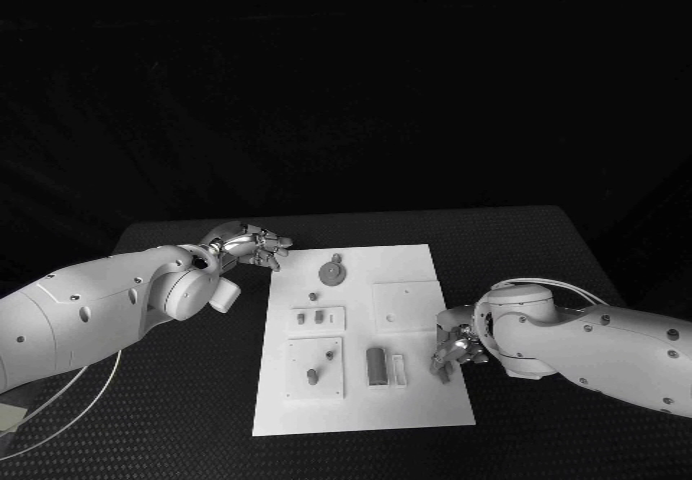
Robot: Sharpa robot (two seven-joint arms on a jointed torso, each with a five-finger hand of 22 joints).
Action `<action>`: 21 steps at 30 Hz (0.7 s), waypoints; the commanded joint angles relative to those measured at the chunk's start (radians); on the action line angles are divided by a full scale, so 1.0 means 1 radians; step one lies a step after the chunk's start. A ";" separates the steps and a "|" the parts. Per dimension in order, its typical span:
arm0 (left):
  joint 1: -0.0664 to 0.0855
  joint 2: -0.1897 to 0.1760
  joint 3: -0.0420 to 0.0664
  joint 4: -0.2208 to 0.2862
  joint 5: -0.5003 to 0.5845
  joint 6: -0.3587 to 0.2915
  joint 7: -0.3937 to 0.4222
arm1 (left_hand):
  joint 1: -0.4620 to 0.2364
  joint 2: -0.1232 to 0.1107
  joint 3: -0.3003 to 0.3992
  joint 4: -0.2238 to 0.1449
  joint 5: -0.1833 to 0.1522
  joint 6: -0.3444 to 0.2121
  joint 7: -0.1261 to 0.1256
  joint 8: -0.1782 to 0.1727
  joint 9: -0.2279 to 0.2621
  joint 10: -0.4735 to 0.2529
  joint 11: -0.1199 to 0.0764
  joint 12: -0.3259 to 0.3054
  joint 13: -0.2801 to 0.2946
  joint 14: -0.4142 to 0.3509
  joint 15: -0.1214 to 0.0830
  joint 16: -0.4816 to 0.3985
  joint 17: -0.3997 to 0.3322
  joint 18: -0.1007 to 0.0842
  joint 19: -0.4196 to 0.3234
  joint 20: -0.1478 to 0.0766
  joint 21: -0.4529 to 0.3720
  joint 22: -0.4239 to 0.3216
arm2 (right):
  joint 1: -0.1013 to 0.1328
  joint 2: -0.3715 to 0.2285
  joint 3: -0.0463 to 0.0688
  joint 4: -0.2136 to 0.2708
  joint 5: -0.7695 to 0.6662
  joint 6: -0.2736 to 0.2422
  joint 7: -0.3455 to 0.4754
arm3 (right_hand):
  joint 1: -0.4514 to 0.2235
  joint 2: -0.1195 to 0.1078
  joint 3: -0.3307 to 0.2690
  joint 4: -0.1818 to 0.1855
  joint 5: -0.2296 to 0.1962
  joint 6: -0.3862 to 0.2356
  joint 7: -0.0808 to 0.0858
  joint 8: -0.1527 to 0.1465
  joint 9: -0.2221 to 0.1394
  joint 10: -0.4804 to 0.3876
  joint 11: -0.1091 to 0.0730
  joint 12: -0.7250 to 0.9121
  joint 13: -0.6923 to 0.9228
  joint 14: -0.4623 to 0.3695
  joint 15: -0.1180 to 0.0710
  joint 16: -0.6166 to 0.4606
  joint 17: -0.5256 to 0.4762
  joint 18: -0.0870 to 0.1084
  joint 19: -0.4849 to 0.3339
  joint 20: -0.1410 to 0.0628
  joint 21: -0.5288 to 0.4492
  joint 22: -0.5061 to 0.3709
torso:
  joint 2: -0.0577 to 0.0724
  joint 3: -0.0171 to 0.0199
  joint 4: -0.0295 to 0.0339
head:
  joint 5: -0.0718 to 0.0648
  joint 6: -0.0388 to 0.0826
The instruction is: Assemble the parts on the task board
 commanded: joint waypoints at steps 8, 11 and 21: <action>0.001 0.000 0.001 0.003 0.001 0.015 0.003 | -0.010 0.004 0.000 0.006 -0.001 -0.005 0.001 0.004 -0.002 -0.007 0.003 0.001 0.001 -0.007 0.003 -0.004 0.001 0.011 -0.004 0.002 -0.004 -0.001 | -0.020 0.004 -0.016 -0.005 -0.061 0.021 -0.005 | 0.214 -0.002 0.043 -0.006 -0.004 -0.043 0.028 -0.070 -0.022 -0.009 0.015 -0.007 0.001 -0.010 0.010 -0.007 -0.008 0.015 -0.020 0.006 0.007 0.020 | 0.000 -0.0009 -0.0003 | -0.004 -0.004; 0.001 0.000 0.001 0.003 0.000 0.015 0.003 | -0.009 0.004 0.000 0.006 -0.001 -0.005 0.001 0.004 -0.002 -0.007 0.003 0.001 0.001 -0.007 0.003 -0.004 0.001 0.011 -0.004 0.002 -0.004 -0.001 | -0.020 0.004 -0.016 -0.004 -0.068 0.006 -0.001 | 0.243 -0.004 0.051 -0.006 -0.004 -0.049 0.030 -0.075 -0.025 -0.010 0.017 -0.007 0.001 -0.012 0.012 -0.007 -0.009 0.015 -0.022 0.008 0.008 0.020 | 0.000 -0.0008 0.0000 | -0.004 -0.003; 0.001 0.000 0.001 0.003 0.000 0.016 0.003 | -0.009 0.004 0.000 0.007 -0.001 -0.006 0.001 0.004 -0.002 -0.007 0.003 0.001 0.002 -0.007 0.003 -0.004 0.001 0.011 -0.004 0.002 -0.004 -0.001 | -0.020 0.002 -0.016 -0.004 -0.072 -0.083 0.021 | 0.269 0.001 0.054 -0.006 -0.004 -0.052 0.036 -0.080 -0.029 -0.007 0.022 -0.004 0.003 -0.003 0.017 0.000 0.007 0.015 -0.021 0.009 0.011 0.020 | 0.000 -0.0003 0.0001 | -0.004 -0.002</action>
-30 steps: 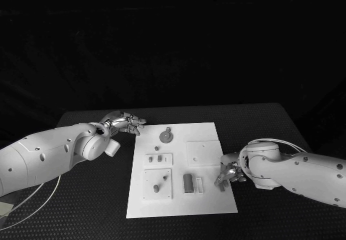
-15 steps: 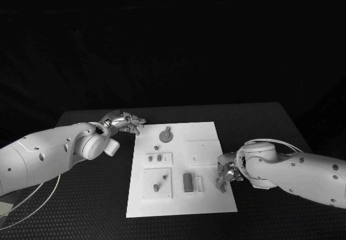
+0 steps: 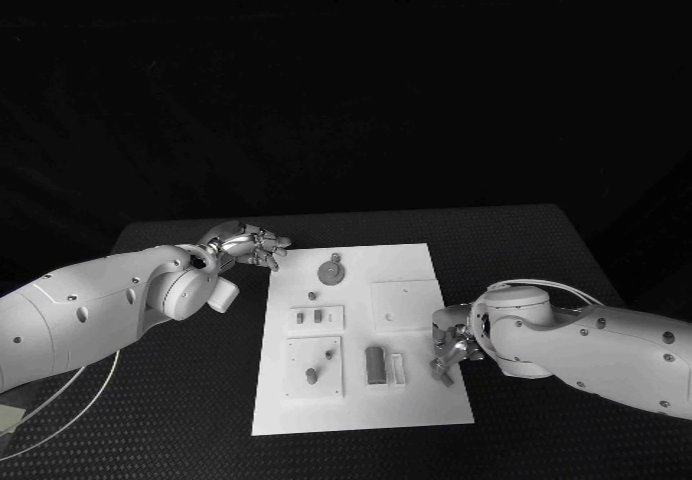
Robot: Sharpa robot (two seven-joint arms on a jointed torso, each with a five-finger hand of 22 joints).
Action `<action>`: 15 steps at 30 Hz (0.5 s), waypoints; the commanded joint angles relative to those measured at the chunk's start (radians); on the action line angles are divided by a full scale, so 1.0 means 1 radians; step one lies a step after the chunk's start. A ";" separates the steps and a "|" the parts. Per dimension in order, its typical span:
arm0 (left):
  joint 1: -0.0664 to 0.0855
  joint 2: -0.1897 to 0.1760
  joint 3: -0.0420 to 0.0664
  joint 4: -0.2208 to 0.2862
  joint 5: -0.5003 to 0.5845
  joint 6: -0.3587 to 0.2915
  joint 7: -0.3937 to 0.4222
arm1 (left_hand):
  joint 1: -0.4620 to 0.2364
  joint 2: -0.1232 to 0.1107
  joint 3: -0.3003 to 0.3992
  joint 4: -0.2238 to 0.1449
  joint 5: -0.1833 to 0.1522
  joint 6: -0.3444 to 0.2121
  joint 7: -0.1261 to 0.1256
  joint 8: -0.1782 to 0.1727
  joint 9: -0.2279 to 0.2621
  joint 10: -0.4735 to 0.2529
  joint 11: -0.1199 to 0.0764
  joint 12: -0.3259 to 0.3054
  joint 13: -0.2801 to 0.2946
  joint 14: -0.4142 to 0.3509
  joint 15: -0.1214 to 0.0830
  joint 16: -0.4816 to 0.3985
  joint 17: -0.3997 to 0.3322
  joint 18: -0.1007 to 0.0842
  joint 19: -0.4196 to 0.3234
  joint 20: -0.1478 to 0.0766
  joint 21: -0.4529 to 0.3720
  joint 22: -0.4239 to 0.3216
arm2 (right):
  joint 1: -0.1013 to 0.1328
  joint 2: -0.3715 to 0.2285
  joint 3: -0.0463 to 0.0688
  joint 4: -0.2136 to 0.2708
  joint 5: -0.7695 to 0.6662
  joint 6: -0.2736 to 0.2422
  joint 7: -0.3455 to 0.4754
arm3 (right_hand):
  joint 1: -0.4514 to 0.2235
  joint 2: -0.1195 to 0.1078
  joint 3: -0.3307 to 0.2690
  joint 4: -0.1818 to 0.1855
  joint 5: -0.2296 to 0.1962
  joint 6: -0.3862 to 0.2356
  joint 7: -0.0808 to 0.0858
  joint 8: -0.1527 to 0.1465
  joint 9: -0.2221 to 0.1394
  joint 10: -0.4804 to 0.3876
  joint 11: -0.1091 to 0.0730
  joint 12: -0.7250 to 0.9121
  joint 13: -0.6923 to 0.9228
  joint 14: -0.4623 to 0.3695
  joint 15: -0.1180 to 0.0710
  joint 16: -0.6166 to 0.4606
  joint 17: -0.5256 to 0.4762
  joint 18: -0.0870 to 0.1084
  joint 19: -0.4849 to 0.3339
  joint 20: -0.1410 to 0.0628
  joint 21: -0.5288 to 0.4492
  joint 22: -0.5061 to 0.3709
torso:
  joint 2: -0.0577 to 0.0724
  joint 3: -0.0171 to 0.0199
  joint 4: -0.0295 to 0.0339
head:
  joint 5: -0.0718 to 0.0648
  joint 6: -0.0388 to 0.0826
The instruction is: Assemble the parts on the task board
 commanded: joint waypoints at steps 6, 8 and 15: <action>0.001 0.002 0.001 0.002 0.001 0.016 0.005 | -0.009 0.004 0.000 0.007 -0.001 -0.006 0.001 0.004 -0.002 -0.007 0.003 0.001 0.001 -0.007 0.003 -0.004 0.002 0.011 -0.004 0.002 -0.004 -0.001 | -0.015 -0.005 -0.011 -0.009 0.042 -0.120 0.014 | 0.094 0.077 0.025 -0.023 0.003 -0.036 0.040 -0.076 -0.001 0.008 0.006 0.004 0.003 0.013 0.004 0.009 0.015 0.016 0.002 0.002 0.010 0.020 | 0.000 0.0007 0.0004 | 0.001 0.001; 0.001 0.002 0.001 0.001 0.001 0.016 0.004 | -0.009 0.004 0.000 0.007 -0.001 -0.006 0.001 0.004 -0.002 -0.007 0.003 0.001 0.001 -0.007 0.003 -0.004 0.002 0.011 -0.004 0.002 -0.004 -0.001 | -0.015 -0.007 -0.011 -0.009 0.079 -0.145 0.018 | 0.094 0.075 0.024 -0.024 0.003 -0.034 0.039 -0.075 0.000 0.009 0.006 0.005 0.003 0.014 0.004 0.010 0.016 0.016 0.003 0.002 0.011 0.020 | 0.000 0.0008 0.0006 | 0.002 0.002; 0.001 0.003 0.001 0.001 -0.001 0.017 0.002 | -0.009 0.004 -0.001 0.007 -0.001 -0.006 0.001 0.004 -0.002 -0.007 0.003 0.001 0.001 -0.007 0.003 -0.004 0.002 0.011 -0.004 0.002 -0.004 -0.001 | -0.002 -0.011 -0.009 -0.008 0.291 -0.233 0.025 | 0.096 0.070 0.021 -0.023 0.003 -0.027 0.036 -0.071 0.001 0.011 0.003 0.006 0.003 0.016 0.002 0.012 0.019 0.016 0.004 0.002 0.012 0.020 | 0.000 -0.0002 0.0005 | 0.004 0.003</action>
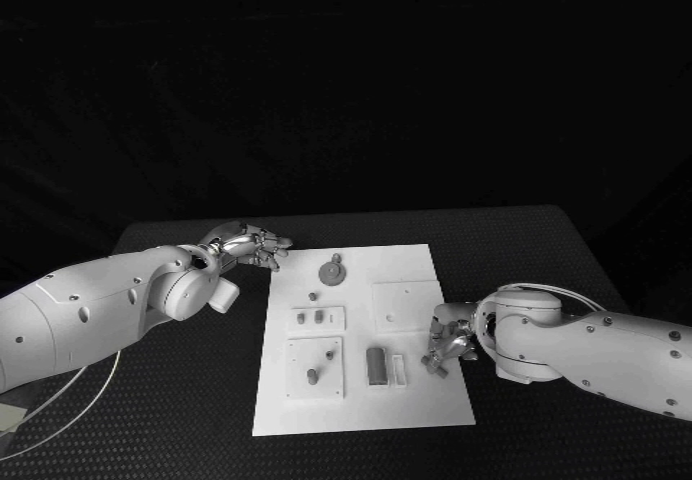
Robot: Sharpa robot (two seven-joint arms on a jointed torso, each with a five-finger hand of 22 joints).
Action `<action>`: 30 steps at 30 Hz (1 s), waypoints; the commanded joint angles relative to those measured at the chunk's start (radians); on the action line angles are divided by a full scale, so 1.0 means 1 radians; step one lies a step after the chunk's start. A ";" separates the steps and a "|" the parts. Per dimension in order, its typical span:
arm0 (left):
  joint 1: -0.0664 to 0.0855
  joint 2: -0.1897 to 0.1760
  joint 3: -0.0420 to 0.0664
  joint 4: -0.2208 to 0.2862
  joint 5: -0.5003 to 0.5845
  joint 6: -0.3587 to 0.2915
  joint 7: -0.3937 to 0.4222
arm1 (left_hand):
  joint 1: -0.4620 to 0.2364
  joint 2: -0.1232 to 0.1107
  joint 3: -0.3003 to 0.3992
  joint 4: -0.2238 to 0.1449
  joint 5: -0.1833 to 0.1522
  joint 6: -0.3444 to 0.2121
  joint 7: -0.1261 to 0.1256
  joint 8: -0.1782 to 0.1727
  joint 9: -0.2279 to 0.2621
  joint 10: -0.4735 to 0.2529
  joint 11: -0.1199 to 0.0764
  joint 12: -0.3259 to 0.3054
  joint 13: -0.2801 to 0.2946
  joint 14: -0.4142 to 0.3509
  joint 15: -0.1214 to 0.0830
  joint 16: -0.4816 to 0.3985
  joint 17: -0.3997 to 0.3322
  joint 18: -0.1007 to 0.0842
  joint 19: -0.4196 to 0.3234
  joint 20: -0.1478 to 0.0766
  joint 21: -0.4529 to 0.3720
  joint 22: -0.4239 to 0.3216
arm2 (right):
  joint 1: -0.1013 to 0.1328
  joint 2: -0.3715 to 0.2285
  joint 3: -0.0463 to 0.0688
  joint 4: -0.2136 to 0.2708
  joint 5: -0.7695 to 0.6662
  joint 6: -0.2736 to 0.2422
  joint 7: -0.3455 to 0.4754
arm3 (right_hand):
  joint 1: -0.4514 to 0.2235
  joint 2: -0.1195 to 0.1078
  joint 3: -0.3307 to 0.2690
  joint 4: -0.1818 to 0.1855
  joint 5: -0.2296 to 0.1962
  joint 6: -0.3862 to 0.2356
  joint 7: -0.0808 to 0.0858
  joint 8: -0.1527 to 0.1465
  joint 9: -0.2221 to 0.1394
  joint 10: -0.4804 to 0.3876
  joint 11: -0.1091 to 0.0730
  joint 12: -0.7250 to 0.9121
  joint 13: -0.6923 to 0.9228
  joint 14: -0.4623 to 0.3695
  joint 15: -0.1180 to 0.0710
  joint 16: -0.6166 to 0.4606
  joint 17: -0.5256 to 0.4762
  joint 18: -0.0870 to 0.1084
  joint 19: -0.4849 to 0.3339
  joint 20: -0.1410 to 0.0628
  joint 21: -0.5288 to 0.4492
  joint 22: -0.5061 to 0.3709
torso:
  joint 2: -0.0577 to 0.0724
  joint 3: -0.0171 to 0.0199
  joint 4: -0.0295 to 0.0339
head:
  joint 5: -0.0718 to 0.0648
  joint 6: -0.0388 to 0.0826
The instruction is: Assemble the parts on the task board
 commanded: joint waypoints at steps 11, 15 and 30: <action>0.001 0.002 0.001 0.003 -0.003 0.017 0.002 | -0.009 0.003 -0.001 0.007 -0.001 -0.006 0.001 0.005 -0.002 -0.007 0.003 0.001 0.001 -0.007 0.003 -0.004 0.001 0.011 -0.004 0.002 -0.004 -0.001 | 0.008 0.004 -0.004 0.014 0.200 -0.097 0.013 | 0.061 0.053 -0.001 -0.002 0.004 -0.008 0.018 0.011 -0.003 0.009 -0.001 0.007 0.002 0.010 0.000 0.008 0.005 0.016 0.007 0.000 0.007 0.019 | 0.000 -0.0004 -0.0003 | 0.003 0.001; 0.001 0.001 0.001 0.003 -0.003 0.017 0.002 | -0.009 0.003 -0.001 0.007 -0.001 -0.006 0.001 0.005 -0.002 -0.007 0.003 0.001 0.001 -0.007 0.003 -0.004 0.002 0.011 -0.004 0.002 -0.004 -0.001 | 0.008 0.006 -0.004 0.022 0.137 -0.088 0.056 | 0.062 0.053 -0.001 -0.003 0.004 -0.007 0.018 0.011 -0.003 0.009 -0.001 0.007 0.002 0.011 -0.001 0.008 0.006 0.016 0.007 0.000 0.007 0.019 | 0.000 -0.0004 -0.0003 | 0.003 0.001; 0.001 0.001 0.000 0.004 -0.003 0.017 0.002 | -0.009 0.003 -0.001 0.007 -0.001 -0.006 0.001 0.005 -0.002 -0.007 0.003 0.001 0.001 -0.007 0.003 -0.004 0.002 0.011 -0.004 0.002 -0.004 -0.001 | 0.007 0.028 -0.016 0.051 -0.347 -0.069 0.180 | 0.067 0.039 -0.003 -0.002 0.003 -0.004 0.016 0.013 -0.003 0.010 -0.002 0.008 0.002 0.007 -0.002 0.005 -0.002 0.016 0.007 -0.001 0.006 0.018 | 0.000 -0.0002 -0.0020 | 0.001 0.003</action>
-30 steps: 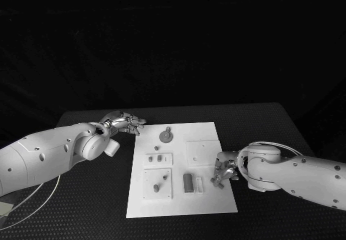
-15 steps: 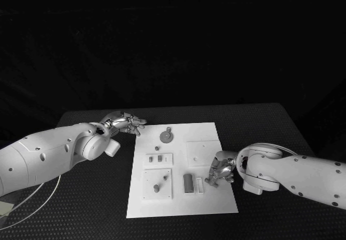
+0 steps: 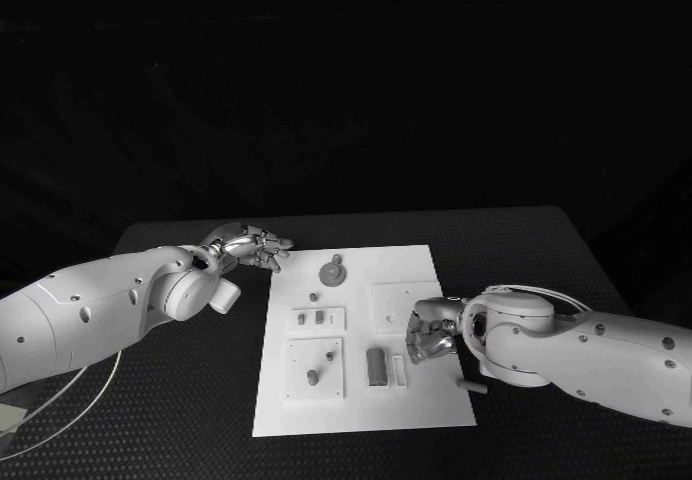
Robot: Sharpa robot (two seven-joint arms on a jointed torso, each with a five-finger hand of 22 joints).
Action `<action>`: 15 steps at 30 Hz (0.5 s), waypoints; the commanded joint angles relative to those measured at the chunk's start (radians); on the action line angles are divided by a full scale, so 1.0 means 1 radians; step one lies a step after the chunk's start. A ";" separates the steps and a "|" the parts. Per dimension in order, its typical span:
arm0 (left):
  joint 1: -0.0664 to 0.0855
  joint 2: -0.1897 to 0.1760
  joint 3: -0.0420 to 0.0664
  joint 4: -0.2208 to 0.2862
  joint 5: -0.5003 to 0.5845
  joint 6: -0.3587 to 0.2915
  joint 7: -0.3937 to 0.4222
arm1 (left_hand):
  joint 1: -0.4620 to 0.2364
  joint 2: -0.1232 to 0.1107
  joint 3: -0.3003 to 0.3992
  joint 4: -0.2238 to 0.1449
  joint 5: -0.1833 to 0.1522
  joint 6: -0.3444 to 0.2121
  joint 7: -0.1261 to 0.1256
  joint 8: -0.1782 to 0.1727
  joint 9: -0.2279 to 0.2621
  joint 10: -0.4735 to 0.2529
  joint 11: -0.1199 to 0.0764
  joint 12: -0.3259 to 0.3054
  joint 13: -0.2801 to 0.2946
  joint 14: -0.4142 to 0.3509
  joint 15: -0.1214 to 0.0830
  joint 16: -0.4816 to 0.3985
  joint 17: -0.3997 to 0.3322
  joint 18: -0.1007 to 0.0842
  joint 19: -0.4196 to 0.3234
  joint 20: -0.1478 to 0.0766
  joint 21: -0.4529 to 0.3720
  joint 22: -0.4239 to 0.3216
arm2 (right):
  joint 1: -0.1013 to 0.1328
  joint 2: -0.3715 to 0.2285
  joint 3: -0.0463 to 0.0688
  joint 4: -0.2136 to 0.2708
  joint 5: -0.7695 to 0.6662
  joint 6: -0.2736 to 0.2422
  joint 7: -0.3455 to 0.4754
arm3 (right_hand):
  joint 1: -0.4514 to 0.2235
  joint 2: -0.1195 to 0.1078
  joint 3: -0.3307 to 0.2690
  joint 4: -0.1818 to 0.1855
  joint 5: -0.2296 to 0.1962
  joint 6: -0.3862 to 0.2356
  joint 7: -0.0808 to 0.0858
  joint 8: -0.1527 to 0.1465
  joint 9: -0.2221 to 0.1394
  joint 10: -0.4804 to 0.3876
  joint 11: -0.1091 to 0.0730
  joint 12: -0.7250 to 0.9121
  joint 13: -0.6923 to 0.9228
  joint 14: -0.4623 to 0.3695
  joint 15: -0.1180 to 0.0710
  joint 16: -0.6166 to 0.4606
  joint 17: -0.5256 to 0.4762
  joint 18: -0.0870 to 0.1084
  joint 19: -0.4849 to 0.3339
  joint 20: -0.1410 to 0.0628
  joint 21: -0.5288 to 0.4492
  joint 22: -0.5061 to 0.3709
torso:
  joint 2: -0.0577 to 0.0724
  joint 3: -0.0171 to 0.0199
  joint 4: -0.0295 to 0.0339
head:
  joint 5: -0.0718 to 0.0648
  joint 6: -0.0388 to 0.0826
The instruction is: Assemble the parts on the task board
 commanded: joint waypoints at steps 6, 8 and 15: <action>0.001 0.000 0.001 0.003 -0.002 0.013 0.005 | -0.008 0.002 -0.001 0.007 -0.001 -0.006 0.001 0.005 -0.001 -0.007 0.003 0.001 0.001 -0.007 0.003 -0.004 0.001 0.011 -0.004 0.002 -0.004 -0.001 | -0.003 0.005 -0.012 0.007 -0.263 -0.016 0.058 | 0.001 -0.013 -0.005 0.004 0.003 0.010 -0.002 -0.002 -0.002 0.003 0.001 0.003 0.001 -0.007 -0.002 0.000 -0.005 0.016 0.002 0.001 0.005 0.018 | 0.000 0.0006 0.0010 | -0.004 0.000; 0.001 0.000 0.001 0.003 -0.002 0.013 0.005 | -0.008 0.002 -0.001 0.007 -0.001 -0.006 0.001 0.005 -0.001 -0.007 0.003 0.001 0.001 -0.007 0.003 -0.004 0.001 0.011 -0.004 0.002 -0.004 -0.001 | -0.003 0.003 -0.012 0.005 -0.275 -0.035 0.059 | 0.001 -0.014 -0.005 0.004 0.003 0.010 -0.002 -0.003 -0.002 0.003 0.001 0.003 0.000 -0.007 -0.002 0.001 -0.005 0.016 0.002 0.001 0.005 0.018 | 0.000 0.0006 0.0008 | -0.004 0.000; 0.001 0.001 0.001 0.003 -0.002 0.014 0.006 | -0.008 0.002 -0.001 0.007 -0.001 -0.007 0.001 0.005 -0.001 -0.007 0.003 0.001 0.001 -0.007 0.003 -0.005 0.001 0.011 -0.004 0.002 -0.004 -0.001 | -0.003 -0.013 -0.012 0.013 -0.289 -0.123 0.075 | -0.008 -0.035 -0.006 0.006 0.002 0.015 -0.001 -0.006 -0.009 0.005 0.001 0.002 -0.002 -0.006 -0.002 -0.001 -0.006 0.016 0.003 0.003 0.006 0.018 | 0.000 0.0008 0.0010 | -0.006 0.001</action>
